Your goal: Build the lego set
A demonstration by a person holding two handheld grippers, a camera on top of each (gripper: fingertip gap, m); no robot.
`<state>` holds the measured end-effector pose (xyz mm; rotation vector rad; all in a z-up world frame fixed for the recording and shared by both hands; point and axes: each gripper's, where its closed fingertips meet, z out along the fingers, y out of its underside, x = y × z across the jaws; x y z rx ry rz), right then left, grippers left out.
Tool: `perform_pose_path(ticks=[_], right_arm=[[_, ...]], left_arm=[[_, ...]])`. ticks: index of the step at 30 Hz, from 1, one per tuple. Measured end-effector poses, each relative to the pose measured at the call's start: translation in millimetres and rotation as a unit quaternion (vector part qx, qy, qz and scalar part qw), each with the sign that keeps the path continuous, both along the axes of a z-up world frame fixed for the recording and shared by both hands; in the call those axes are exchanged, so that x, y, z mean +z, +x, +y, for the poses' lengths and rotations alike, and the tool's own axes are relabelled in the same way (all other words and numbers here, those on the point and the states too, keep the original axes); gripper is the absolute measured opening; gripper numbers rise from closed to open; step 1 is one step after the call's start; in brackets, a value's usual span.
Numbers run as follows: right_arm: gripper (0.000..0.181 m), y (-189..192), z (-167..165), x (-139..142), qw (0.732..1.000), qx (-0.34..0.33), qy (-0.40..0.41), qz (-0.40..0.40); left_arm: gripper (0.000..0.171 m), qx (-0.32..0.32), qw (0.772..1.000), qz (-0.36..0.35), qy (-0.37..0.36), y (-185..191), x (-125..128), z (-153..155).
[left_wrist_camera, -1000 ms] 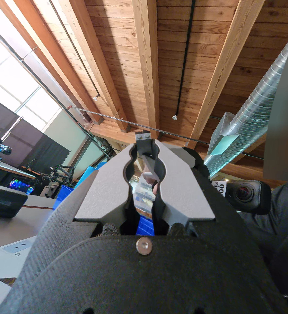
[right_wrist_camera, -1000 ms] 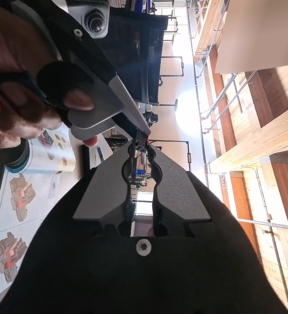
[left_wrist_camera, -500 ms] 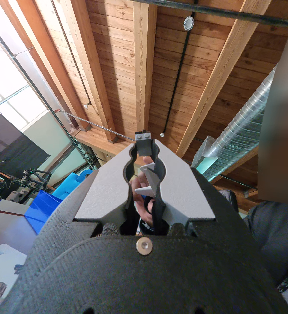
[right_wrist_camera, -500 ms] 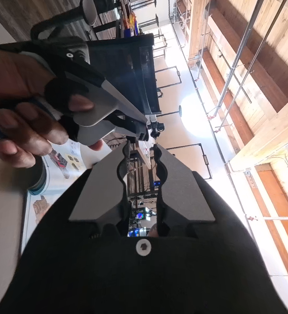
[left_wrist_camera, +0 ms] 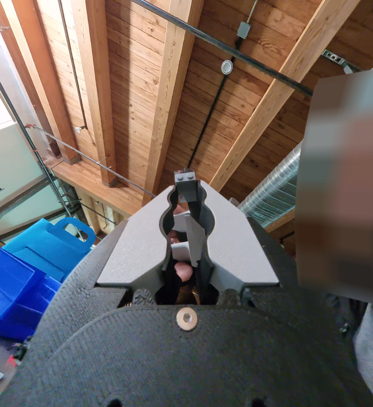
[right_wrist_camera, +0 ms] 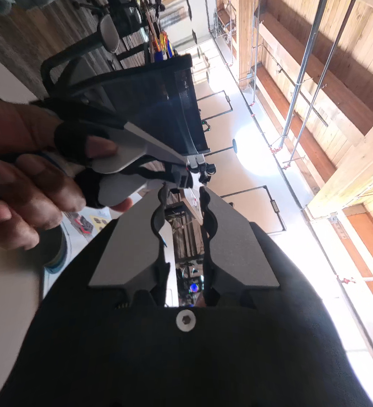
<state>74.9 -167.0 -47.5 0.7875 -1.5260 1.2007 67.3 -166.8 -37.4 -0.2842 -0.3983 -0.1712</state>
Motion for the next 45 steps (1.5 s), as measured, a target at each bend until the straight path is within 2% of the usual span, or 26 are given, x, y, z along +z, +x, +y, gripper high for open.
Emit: perform_pose_path(ticks=[10,14,18,25,37,45], right_arm=[[0.029,-3,-6,-4,1.0,0.006,0.016,-0.007],[0.016,-7,-4,-5,1.0,0.004,0.018,0.001],[0.014,-8,-1,-7,1.0,0.004,0.026,0.005],[0.013,-20,-2,-13,0.998,-0.016,0.06,0.012],[0.012,-27,-2,-13,0.995,-0.033,0.08,0.041],[0.02,-30,-1,-9,0.998,-0.04,-0.024,-0.046]], left_arm=[[0.018,-0.063,0.998,-0.007,0.013,-4,-4,7],[0.018,-0.075,0.997,-0.02,-0.003,-7,-7,12],[0.018,-0.082,0.996,-0.033,-0.006,-10,-10,14],[0.019,-0.07,0.994,-0.079,-0.011,-23,-21,11],[0.019,-0.059,0.993,-0.097,0.01,-29,-25,4],[0.018,-0.034,0.995,-0.091,-0.01,-28,-23,3]])
